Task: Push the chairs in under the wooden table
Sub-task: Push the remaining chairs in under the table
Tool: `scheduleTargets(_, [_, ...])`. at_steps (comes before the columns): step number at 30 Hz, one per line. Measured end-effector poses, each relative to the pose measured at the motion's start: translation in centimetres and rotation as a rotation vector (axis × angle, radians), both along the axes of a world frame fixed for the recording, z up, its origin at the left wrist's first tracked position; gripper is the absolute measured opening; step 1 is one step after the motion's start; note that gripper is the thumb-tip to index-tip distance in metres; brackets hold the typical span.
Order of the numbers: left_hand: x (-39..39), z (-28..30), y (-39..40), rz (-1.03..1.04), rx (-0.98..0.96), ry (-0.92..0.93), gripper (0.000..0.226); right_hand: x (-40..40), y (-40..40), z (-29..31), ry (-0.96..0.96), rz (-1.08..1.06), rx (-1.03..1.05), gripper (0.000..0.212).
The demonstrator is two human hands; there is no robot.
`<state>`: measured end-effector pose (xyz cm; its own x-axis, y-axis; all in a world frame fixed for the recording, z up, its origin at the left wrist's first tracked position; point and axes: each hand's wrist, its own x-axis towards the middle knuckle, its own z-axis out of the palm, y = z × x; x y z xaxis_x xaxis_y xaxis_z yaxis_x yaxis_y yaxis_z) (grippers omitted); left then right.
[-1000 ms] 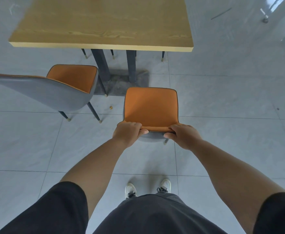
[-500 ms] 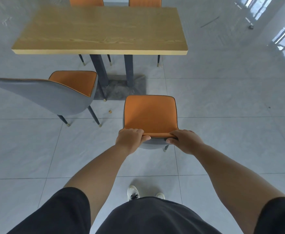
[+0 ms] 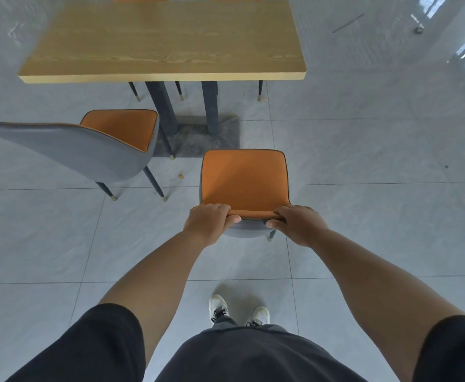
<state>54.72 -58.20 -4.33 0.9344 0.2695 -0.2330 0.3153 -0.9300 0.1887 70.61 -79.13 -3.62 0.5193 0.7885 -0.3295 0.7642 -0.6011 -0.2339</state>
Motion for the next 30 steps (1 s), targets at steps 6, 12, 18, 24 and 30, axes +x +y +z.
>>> scheduleTargets(6, [0.5, -0.1, 0.3, -0.016, -0.031, 0.004, 0.053, 0.3, 0.0, -0.4, -0.029, -0.001, 0.015, 0.061])
scheduleTargets(12, [1.6, -0.1, 0.5, -0.004, -0.037, 0.003, 0.052, 1.5, 0.3, -0.1, -0.026, -0.003, 0.005, 0.058])
scheduleTargets(18, [2.2, -0.2, 0.8, 0.002, -0.041, -0.011, 0.051, 2.2, 0.5, -0.1, -0.034, 0.014, 0.006, 0.061])
scheduleTargets(24, [1.5, 0.2, 0.4, 0.033, -0.05, -0.054, 0.047, 2.3, 0.5, -0.2, 0.003, 0.005, -0.024, 0.065])
scheduleTargets(30, [-2.3, 1.1, 2.0, 0.113, -0.025, -0.134, 0.055, 1.7, 1.9, 1.2, -0.068, 0.085, 0.022, 0.073])
